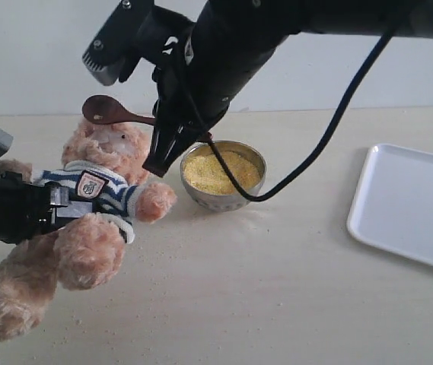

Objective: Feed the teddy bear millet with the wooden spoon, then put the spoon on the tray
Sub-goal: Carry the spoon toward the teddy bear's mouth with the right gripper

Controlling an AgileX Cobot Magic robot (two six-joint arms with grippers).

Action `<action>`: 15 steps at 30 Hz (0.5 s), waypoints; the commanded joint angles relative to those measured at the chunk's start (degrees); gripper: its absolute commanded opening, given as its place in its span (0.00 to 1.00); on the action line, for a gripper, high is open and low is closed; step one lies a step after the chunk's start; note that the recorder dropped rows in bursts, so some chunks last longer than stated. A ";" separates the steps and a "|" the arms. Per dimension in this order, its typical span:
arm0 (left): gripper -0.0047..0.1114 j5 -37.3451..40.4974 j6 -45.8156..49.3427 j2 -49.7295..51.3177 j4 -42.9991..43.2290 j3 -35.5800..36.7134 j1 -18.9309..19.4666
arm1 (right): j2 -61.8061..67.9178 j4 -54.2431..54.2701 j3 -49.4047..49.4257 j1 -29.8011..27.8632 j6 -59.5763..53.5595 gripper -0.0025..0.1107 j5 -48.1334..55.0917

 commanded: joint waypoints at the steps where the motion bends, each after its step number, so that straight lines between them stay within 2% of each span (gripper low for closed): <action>1: 0.08 1.51 0.41 -0.02 -1.02 -0.02 0.12 | -0.15 -12.85 -0.36 2.80 6.31 0.02 0.54; 15: 0.08 1.43 0.41 -0.02 -0.78 -0.02 0.12 | 1.00 -18.98 0.00 5.28 7.86 0.02 4.17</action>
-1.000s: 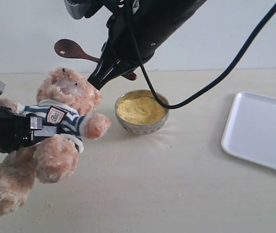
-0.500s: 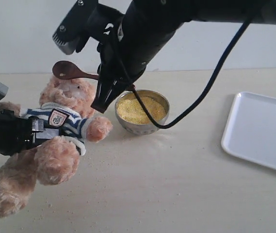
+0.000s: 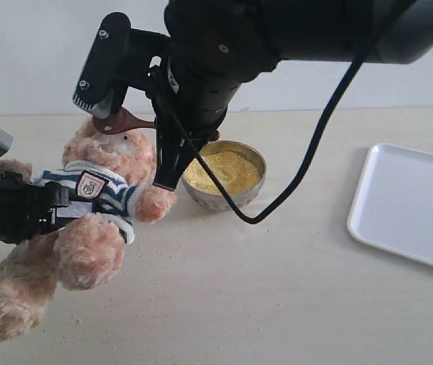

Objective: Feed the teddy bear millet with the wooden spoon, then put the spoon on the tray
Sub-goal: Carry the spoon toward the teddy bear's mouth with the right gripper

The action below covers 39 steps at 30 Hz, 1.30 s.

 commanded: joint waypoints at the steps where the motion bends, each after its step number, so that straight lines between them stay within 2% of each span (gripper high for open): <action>1: 0.08 1.42 0.41 -0.02 -0.78 -0.02 0.12 | -0.06 -3.64 0.00 1.17 0.80 0.02 0.21; 10: 0.08 1.42 0.41 -0.02 -0.78 -0.02 0.12 | 0.69 -14.69 0.00 4.60 4.46 0.02 1.91; 16: 0.08 1.42 0.41 -0.02 -0.80 -0.02 0.12 | 2.23 -18.28 0.30 5.39 5.91 0.02 3.69; 22: 0.08 1.42 0.41 -0.02 -0.80 -0.02 0.12 | 3.22 -31.01 3.27 8.66 13.64 0.02 5.32; 32: 0.08 1.51 0.41 -0.02 -0.65 -0.02 0.12 | 3.35 -38.54 4.96 9.81 21.92 0.02 6.76; 39: 0.08 1.51 0.41 -0.02 -0.65 -0.02 0.12 | 3.36 -39.01 4.96 11.43 21.12 0.02 8.97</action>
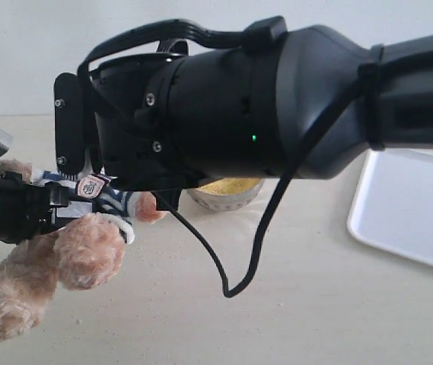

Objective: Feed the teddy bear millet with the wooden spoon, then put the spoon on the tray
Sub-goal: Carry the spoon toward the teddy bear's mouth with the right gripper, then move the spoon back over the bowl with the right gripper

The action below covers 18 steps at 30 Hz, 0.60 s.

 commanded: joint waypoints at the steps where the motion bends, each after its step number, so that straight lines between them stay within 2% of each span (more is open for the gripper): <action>1: 0.08 1.51 0.41 -0.02 -0.65 -0.02 0.12 | -0.20 -0.79 0.10 1.59 -2.33 0.02 4.97; 8: 0.08 1.90 0.41 -0.02 -0.33 -0.02 0.12 | -0.27 -1.25 0.10 2.32 -1.41 0.02 6.79; 13: 0.08 2.50 0.41 -0.02 -0.33 -0.02 0.12 | -0.50 -0.22 0.10 2.32 3.77 0.02 6.79; 18: 0.08 2.38 1.54 -0.02 -0.33 -0.02 0.12 | -1.96 6.60 0.10 0.15 4.20 0.02 6.41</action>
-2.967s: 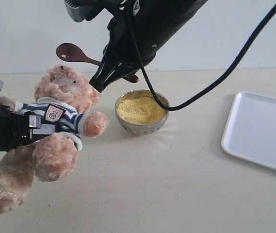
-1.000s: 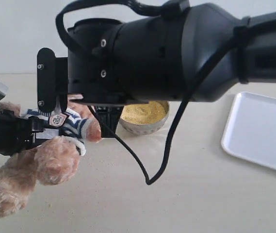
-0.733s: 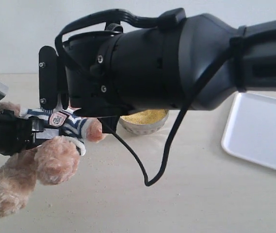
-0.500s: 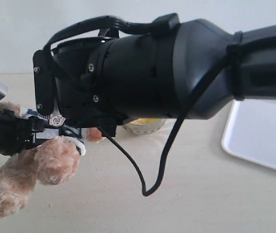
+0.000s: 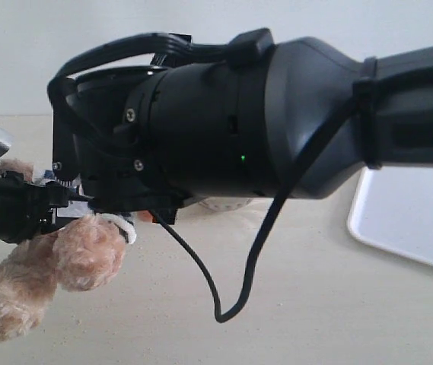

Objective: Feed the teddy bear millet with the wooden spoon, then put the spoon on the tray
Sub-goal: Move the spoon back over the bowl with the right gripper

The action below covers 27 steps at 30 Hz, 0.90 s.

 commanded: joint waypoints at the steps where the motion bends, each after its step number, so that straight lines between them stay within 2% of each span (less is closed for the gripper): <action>1: 0.08 1.28 1.10 -0.02 -0.33 -0.02 0.12 | -2.50 6.49 0.01 -3.01 0.46 0.02 -0.18; 7: 0.08 1.17 1.10 -0.02 -0.57 -0.02 0.12 | -9.41 18.20 0.01 -11.92 -1.95 0.02 -3.19; 11: 0.08 1.17 1.10 -0.02 -0.57 -0.02 0.12 | -11.92 33.93 0.01 -17.11 -16.27 0.02 -2.32; 15: 0.08 0.87 1.10 -0.02 -0.57 -0.02 0.12 | -11.77 42.88 0.01 -22.15 -24.06 0.02 2.08; 18: 0.08 -0.58 1.10 -0.02 -0.57 -0.02 0.12 | -10.70 43.71 0.01 -25.00 -26.85 0.02 1.13; 24: 0.08 -1.81 1.10 -0.02 -1.03 -0.02 0.12 | -5.22 40.51 -2.72 -25.28 -30.52 0.02 0.59; 27: 0.08 -1.81 1.10 -0.02 -1.03 -0.02 0.12 | -0.67 35.10 -6.13 -25.28 -30.35 0.02 3.48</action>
